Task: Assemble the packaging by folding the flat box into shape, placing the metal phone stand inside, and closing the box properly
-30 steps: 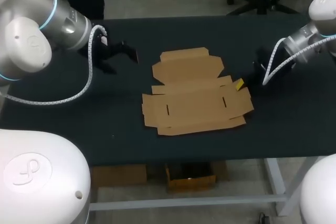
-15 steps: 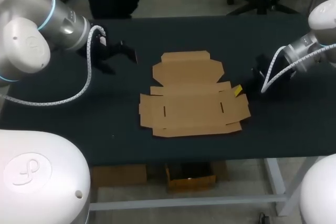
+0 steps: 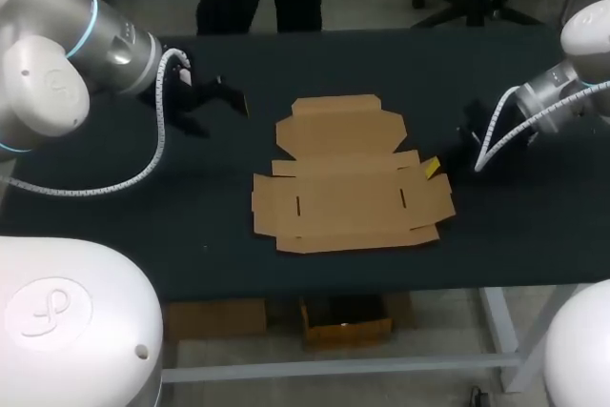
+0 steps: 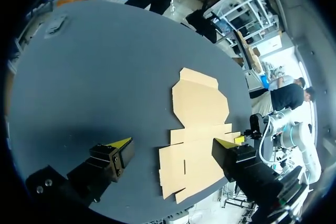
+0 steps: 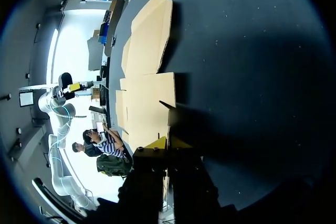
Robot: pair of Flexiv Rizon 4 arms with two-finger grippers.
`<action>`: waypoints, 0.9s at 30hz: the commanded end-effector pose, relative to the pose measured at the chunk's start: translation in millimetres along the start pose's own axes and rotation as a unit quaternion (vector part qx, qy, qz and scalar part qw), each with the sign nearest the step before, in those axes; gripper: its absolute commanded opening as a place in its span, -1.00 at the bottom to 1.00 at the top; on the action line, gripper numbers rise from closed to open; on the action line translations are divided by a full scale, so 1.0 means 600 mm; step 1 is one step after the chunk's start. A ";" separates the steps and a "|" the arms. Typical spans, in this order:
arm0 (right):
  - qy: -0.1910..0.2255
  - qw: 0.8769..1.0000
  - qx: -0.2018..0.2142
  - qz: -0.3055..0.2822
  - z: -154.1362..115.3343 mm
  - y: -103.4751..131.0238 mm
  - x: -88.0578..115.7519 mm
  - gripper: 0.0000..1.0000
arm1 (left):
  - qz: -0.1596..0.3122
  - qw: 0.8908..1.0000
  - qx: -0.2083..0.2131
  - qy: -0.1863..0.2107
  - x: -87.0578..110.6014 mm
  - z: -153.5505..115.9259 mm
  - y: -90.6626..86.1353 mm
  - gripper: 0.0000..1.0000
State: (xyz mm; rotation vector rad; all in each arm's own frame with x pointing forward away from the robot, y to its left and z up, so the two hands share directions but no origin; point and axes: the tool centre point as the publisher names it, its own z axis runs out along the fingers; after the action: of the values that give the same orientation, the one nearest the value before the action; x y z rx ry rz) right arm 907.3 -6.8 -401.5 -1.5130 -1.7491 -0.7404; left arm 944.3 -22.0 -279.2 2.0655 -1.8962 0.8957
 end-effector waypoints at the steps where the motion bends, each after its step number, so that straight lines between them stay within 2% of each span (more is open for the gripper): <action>1: 0.002 1.000 -0.002 0.002 0.002 -0.004 -0.003 -0.74 | 0.001 1.000 0.001 -0.001 0.001 0.001 0.001 1.00; 3: 0.001 1.000 -0.003 0.004 0.002 -0.005 -0.004 -0.29 | 0.001 1.000 0.001 -0.001 0.001 0.001 0.001 1.00; 4: 0.002 1.000 -0.003 0.005 0.000 -0.006 -0.004 -0.15 | 0.001 1.000 0.001 -0.001 0.001 0.001 0.001 1.00; 6: 0.001 1.000 -0.006 0.006 -0.006 -0.006 -0.004 0.00 | 0.001 1.000 0.001 -0.001 0.001 0.001 0.001 1.00; 7: 0.000 1.000 -0.008 0.007 -0.010 -0.006 -0.003 0.25 | 0.000 1.000 0.001 -0.001 0.001 0.001 0.001 1.00; 8: -0.003 1.000 -0.010 0.008 -0.015 -0.006 -0.002 0.39 | 0.000 1.000 0.001 -0.001 0.001 0.001 0.001 1.00; 11: -0.015 1.000 -0.016 0.009 -0.031 -0.005 0.001 0.33 | 0.001 1.000 0.002 -0.001 0.001 0.000 0.001 1.00; 15: -0.034 0.999 -0.021 0.010 -0.053 0.001 0.004 0.09 | 0.001 1.000 0.003 -0.001 0.001 -0.001 0.001 1.00; 27: -0.064 0.997 -0.045 -0.006 -0.108 0.018 0.011 -0.07 | 0.008 1.000 0.004 0.001 0.004 -0.003 0.003 1.00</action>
State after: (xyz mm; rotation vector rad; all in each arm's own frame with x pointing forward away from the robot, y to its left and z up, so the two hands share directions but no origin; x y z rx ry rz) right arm 931.3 -50.6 -365.7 -1.6310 -1.8329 -0.7478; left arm 944.5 -23.4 -278.3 2.0559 -1.9103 0.9078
